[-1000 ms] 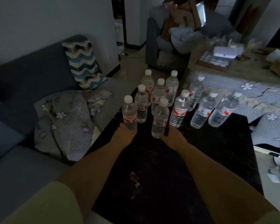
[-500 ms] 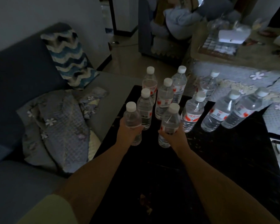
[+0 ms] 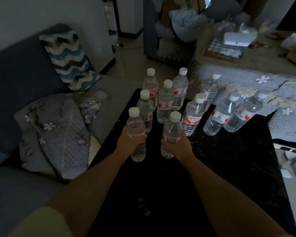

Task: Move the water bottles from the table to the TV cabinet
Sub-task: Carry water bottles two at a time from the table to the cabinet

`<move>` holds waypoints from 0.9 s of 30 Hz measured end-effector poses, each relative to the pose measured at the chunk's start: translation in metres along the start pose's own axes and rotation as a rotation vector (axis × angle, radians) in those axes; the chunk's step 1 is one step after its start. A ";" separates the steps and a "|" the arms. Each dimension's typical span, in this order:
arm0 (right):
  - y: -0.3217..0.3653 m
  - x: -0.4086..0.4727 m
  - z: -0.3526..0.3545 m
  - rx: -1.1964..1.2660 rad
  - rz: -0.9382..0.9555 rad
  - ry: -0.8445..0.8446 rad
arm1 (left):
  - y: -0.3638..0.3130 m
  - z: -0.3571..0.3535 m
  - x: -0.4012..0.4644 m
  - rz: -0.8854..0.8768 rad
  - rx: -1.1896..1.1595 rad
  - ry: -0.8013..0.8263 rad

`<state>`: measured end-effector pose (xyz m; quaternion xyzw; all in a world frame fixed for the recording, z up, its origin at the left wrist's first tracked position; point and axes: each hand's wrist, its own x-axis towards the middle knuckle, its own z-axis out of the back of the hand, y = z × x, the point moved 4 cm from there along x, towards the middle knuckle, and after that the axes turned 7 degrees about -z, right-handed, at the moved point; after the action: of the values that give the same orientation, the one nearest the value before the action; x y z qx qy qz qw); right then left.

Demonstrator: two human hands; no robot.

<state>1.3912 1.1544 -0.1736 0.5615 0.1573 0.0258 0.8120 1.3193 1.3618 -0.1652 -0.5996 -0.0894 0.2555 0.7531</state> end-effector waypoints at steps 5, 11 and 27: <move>-0.014 -0.025 0.018 -0.070 -0.018 0.045 | -0.002 -0.023 -0.038 0.050 0.010 0.025; -0.037 -0.066 0.056 -0.218 -0.055 0.110 | 0.000 -0.051 -0.098 0.066 0.038 0.002; -0.063 -0.158 0.189 -0.272 -0.108 -0.109 | -0.045 -0.150 -0.183 -0.049 0.205 0.224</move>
<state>1.2865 0.9263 -0.1351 0.4378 0.1380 -0.0272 0.8880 1.2417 1.1369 -0.1312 -0.5420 0.0073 0.1764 0.8216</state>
